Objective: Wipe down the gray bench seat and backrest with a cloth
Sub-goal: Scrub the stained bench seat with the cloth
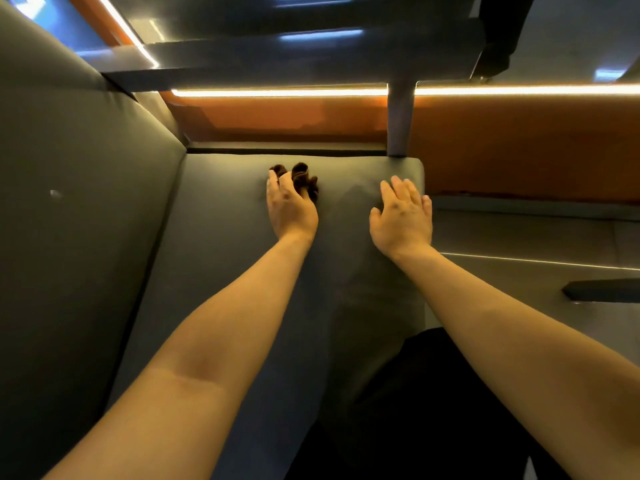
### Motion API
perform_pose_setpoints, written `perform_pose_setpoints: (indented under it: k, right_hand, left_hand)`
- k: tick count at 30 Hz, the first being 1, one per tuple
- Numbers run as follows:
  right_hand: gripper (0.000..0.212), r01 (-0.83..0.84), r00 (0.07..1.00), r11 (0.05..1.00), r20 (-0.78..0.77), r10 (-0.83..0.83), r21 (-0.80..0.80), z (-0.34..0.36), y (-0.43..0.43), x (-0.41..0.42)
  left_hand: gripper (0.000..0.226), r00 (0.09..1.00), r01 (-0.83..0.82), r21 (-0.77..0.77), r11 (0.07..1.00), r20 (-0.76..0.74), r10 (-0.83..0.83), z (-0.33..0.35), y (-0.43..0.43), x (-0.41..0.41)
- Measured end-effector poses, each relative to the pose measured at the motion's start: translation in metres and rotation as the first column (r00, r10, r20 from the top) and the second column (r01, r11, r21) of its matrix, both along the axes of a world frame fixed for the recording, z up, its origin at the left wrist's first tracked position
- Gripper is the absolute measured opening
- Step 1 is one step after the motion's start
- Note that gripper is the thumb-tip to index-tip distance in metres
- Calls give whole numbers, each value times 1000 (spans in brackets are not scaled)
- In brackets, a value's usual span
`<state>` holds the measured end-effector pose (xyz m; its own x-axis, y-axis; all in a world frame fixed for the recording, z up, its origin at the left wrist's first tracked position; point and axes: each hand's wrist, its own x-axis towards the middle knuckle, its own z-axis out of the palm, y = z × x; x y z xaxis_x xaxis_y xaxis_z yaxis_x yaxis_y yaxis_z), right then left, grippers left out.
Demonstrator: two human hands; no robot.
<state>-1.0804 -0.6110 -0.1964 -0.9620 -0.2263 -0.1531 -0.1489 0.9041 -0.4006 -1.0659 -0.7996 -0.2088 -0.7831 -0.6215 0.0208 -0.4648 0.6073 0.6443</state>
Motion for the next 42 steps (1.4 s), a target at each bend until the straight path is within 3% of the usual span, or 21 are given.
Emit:
perform_pose_setpoints:
  k: [3,8,12,15,17,20,25,33,37,39,42]
  right_hand:
    - [58,70,997,997,24,-69,-40,-6,13,-4]
    - [53,179,984,924,61,-169,-338,-20,32,-3]
    - [52,219,976,912,89,-201,-346,-22,36,0]
    - [51,193,981,934,83,-176,-301,-21,31,3]
    - [51,176,984,939,78,-159,-294,-22,33,3]
    - [51,177,984,923,73,-162,-342,-23,37,2]
    - [49,186,982,901,43,-184,-392,-17,43,-1]
    - [33,230,972,811,82,-221,-538,-16,55,-3]
    - [31,221,975,836,115,-188,-503,-17,63,-3]
    - [36,233,972,843,127,-196,-484,-16,60,-2]
    - [45,278,960,849,151,-234,-449,-14,53,-1]
  left_hand:
    - [43,994,111,10,994,-20,-111,0,38,-17]
    - [46,958,285,-25,958,-7,-286,-2,105,-36]
    - [48,908,415,-64,907,-23,-417,1,93,-28]
    - [41,837,532,-199,823,-25,-547,-7,65,-15]
    - [38,890,432,-237,870,-48,-454,-15,44,-14]
    - [39,974,203,-130,971,-71,-213,-14,44,-18]
    - [39,985,153,-35,988,-69,-156,-4,93,-36]
    - [43,913,401,-57,914,-59,-404,2,147,-38]
    - [38,818,557,-132,820,-81,-569,3,115,-27]
    - [36,851,480,-190,856,-136,-508,1,89,-24]
    - [34,961,195,-116,974,-177,-213,2,66,-25]
